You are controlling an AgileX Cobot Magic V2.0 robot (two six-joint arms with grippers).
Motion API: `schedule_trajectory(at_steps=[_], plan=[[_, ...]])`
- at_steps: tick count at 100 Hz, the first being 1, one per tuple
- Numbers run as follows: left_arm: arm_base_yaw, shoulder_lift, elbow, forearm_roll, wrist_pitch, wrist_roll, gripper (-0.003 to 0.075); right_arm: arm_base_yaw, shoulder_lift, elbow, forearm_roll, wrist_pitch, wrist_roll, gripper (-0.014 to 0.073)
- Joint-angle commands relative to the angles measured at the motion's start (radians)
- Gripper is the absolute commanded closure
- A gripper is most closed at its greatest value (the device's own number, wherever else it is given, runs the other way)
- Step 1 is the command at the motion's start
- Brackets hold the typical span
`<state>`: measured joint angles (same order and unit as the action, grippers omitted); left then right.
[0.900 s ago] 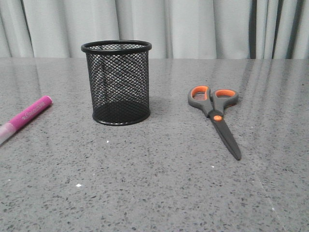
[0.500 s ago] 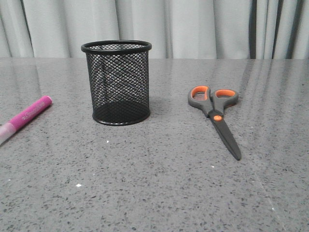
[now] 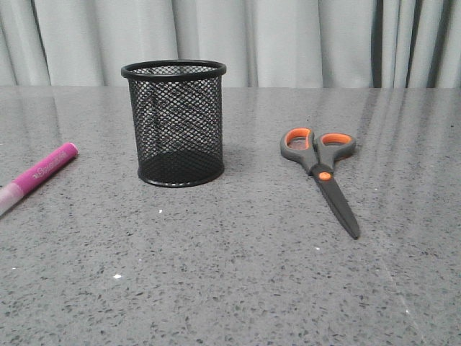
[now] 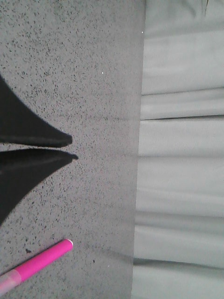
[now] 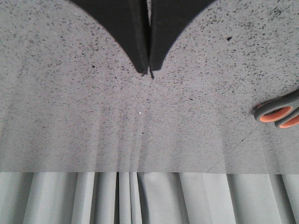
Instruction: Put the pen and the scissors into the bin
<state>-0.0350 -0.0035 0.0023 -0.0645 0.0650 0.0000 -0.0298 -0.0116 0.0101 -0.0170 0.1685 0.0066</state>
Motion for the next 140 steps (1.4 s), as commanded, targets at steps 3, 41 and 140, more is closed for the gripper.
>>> schedule_trajectory(at_steps=[3, 41, 140], plan=[[0.0, -0.025, 0.023, -0.007, -0.074, 0.0, 0.0741, -0.005, -0.016, 0.018, -0.011, -0.075, -0.007, 0.0662], [0.0, -0.025, 0.023, -0.007, -0.074, 0.0, 0.0741, -0.005, -0.016, 0.018, -0.011, -0.083, -0.007, 0.0662], [0.0, -0.025, 0.023, -0.255, -0.079, 0.0, 0.0742, -0.005, -0.016, 0.018, 0.24, -0.228, 0.0, 0.0662]])
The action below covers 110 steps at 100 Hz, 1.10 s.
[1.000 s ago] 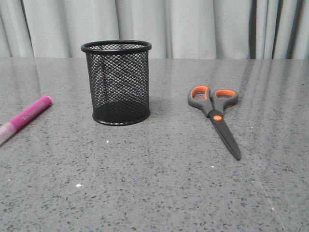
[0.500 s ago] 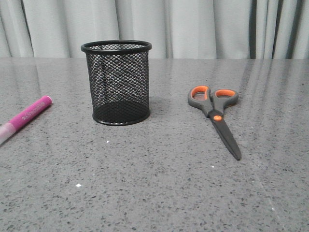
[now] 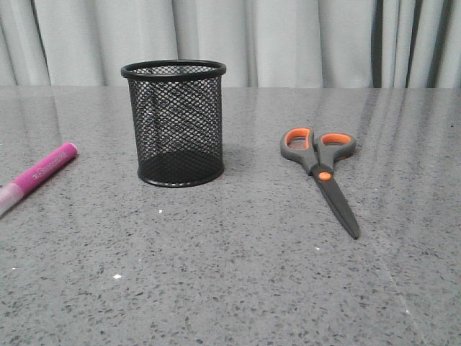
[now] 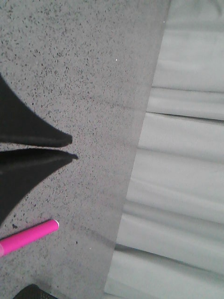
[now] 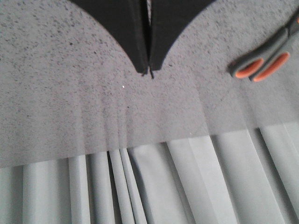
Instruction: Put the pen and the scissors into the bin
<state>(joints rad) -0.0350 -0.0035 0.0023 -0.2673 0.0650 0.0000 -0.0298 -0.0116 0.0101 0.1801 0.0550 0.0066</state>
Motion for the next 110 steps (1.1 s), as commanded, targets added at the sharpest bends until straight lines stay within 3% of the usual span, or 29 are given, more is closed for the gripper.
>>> schedule_trajectory(at_steps=[1, 37, 61, 85, 99, 110], plan=[[0.0, -0.025, 0.023, -0.055, -0.079, 0.0, 0.0742, -0.005, -0.016, 0.018, 0.043, -0.12, 0.0, 0.0662], [0.0, -0.025, 0.019, -0.336, -0.098, 0.0, 0.0742, -0.005, -0.016, 0.012, 0.231, -0.182, 0.009, 0.0662], [0.0, -0.017, -0.047, -0.385, -0.065, 0.0, 0.0742, -0.005, -0.009, -0.071, 0.252, -0.025, 0.009, 0.0661], [0.0, 0.136, -0.226, -0.289, 0.116, 0.0, 0.0742, -0.005, 0.158, -0.222, 0.246, 0.185, 0.007, 0.0661], [0.0, 0.31, -0.41, -0.12, 0.311, 0.0, 0.0742, -0.005, 0.33, -0.353, 0.243, 0.33, -0.056, 0.0661], [0.0, 0.452, -0.551, -0.098, 0.498, 0.1, 0.0742, -0.005, 0.46, -0.469, 0.243, 0.433, -0.107, 0.0662]])
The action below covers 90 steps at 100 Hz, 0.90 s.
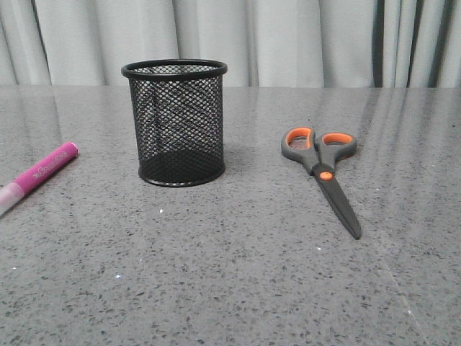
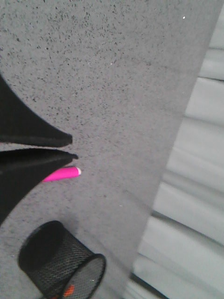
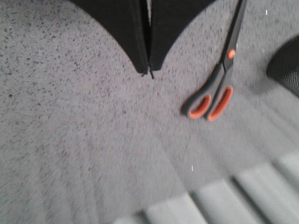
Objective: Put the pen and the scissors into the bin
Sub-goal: 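Move the left gripper down over the pink marker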
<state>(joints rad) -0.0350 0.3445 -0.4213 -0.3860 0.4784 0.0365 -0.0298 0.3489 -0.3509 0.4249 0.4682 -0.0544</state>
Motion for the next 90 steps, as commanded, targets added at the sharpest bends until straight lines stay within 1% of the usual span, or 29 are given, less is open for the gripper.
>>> schedule_trajectory(at_steps=[1, 11, 18, 33, 41, 43, 50, 56, 66, 69, 70, 73, 74, 77, 78, 80, 82, 86, 90], plan=[[0.0, 0.113, -0.145, 0.021, 0.095, 0.077, 0.0742, -0.005, 0.106, -0.114, -0.002, 0.03, -0.046, 0.0662], [0.0, 0.223, -0.249, 0.019, 0.23, 0.125, 0.0742, -0.005, 0.182, -0.201, -0.002, 0.083, -0.046, 0.0662], [0.0, 0.279, -0.301, 0.016, 0.285, 0.125, 0.0741, -0.005, 0.217, -0.238, -0.002, 0.101, -0.049, 0.0662], [0.0, 0.361, -0.356, -0.02, 0.329, 0.142, 0.0741, -0.005, 0.246, -0.273, -0.002, 0.107, -0.067, 0.0661], [0.0, 0.392, -0.365, -0.067, 0.333, 0.219, 0.0741, -0.005, 0.248, -0.277, 0.0, 0.111, -0.067, 0.0655], [0.0, 0.399, -0.365, -0.095, 0.335, 0.261, 0.0741, -0.005, 0.248, -0.277, 0.0, 0.114, -0.067, 0.065], [0.0, 0.418, -0.365, -0.159, 0.335, 0.332, 0.0738, -0.005, 0.248, -0.283, 0.0, 0.13, -0.071, 0.0595], [0.0, 0.436, -0.365, -0.205, 0.335, 0.374, 0.072, -0.005, 0.248, -0.285, 0.003, 0.134, -0.074, 0.0503], [0.0, 0.462, -0.365, -0.237, 0.335, 0.389, 0.0629, -0.005, 0.248, -0.285, 0.007, 0.135, -0.074, 0.03], [0.0, 0.473, -0.365, -0.237, 0.339, 0.391, 0.0577, -0.005, 0.248, -0.285, 0.01, 0.134, -0.074, 0.0231], [0.0, 0.478, -0.365, -0.237, 0.341, 0.394, 0.0554, -0.005, 0.248, -0.285, 0.012, 0.134, -0.074, 0.022], [0.0, 0.484, -0.365, -0.237, 0.349, 0.406, 0.0518, -0.005, 0.248, -0.285, 0.014, 0.136, -0.074, 0.0183], [0.0, 0.489, -0.365, -0.237, 0.355, 0.412, 0.0479, -0.005, 0.248, -0.285, 0.014, 0.136, -0.074, 0.0172], [0.0, 0.499, -0.365, -0.237, 0.361, 0.418, 0.044, -0.005, 0.248, -0.285, 0.014, 0.136, -0.074, 0.0164], [0.0, 0.501, -0.365, -0.237, 0.365, 0.418, 0.0413, -0.005, 0.248, -0.285, 0.014, 0.136, -0.074, 0.0164], [0.0, 0.509, -0.365, -0.237, 0.367, 0.418, 0.0386, -0.005, 0.248, -0.285, 0.014, 0.136, -0.074, 0.0167], [0.0, 0.519, -0.365, -0.237, 0.376, 0.418, 0.0336, -0.005, 0.248, -0.285, 0.016, 0.136, -0.074, 0.0172], [0.0, 0.533, -0.365, -0.237, 0.388, 0.418, 0.0279, -0.005, 0.248, -0.285, 0.016, 0.136, -0.074, 0.0183], [0.0, 0.544, -0.365, -0.245, 0.396, 0.418, 0.0259, -0.005, 0.248, -0.285, 0.017, 0.136, -0.074, 0.0188]])
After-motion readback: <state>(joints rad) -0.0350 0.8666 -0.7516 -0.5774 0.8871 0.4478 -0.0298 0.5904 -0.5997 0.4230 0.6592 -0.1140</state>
